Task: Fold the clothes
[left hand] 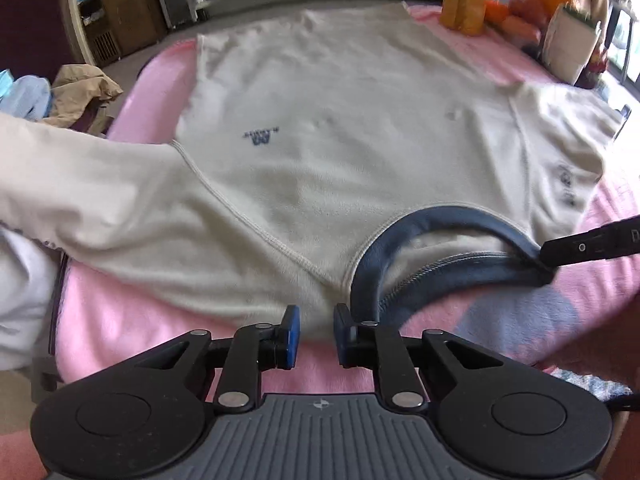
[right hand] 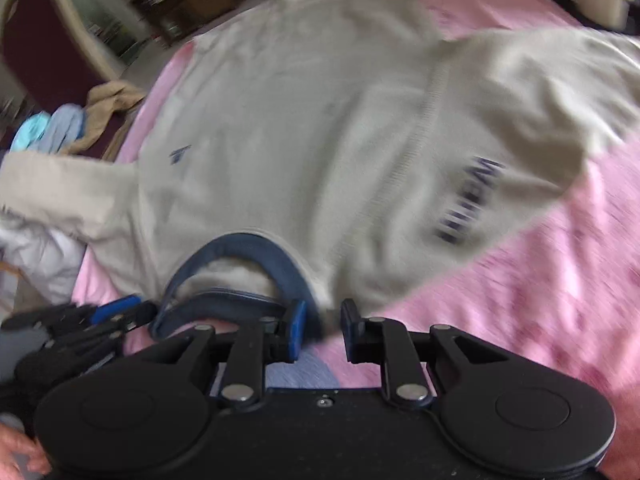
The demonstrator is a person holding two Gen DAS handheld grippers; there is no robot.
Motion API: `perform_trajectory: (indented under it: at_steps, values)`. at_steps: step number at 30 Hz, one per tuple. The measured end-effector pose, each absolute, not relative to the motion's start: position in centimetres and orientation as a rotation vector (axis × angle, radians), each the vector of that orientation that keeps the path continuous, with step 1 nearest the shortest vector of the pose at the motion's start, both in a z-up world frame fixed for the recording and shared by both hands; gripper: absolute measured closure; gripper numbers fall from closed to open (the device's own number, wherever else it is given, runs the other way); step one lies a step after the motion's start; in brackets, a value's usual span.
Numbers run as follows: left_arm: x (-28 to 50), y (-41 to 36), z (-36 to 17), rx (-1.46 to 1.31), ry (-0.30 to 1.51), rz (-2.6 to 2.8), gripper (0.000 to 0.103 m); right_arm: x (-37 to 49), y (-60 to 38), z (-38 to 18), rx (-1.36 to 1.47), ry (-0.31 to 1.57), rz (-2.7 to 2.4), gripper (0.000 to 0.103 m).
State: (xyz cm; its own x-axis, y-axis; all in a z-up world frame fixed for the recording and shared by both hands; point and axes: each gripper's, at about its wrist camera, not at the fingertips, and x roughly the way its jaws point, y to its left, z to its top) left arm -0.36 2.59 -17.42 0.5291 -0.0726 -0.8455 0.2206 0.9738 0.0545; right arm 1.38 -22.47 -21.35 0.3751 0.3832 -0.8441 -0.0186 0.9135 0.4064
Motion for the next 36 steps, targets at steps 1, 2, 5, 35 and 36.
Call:
perform_trajectory:
  at_steps: [1,2,5,35,36]
  values:
    - [-0.2,2.5,-17.5,0.164,0.998,-0.168,0.086,1.0,-23.1,-21.1,0.38,1.144,0.266,0.083]
    - [0.0,2.4,-17.5,0.165,0.998,-0.159,0.085,0.8,-23.5,-20.8,0.397,1.116,0.273,0.083]
    - [0.6,2.1,-17.6,0.171,0.996,-0.134,0.085,0.6,-23.3,-20.1,0.407,1.035,0.302,0.084]
    - [19.7,7.6,-13.8,0.035,0.847,0.036,0.086,19.9,-29.5,-19.0,0.653,0.711,0.081,0.089]
    - [20.7,7.4,-14.1,0.025,0.84,0.031,0.087,21.2,-30.5,-20.3,0.715,0.762,0.062,0.089]
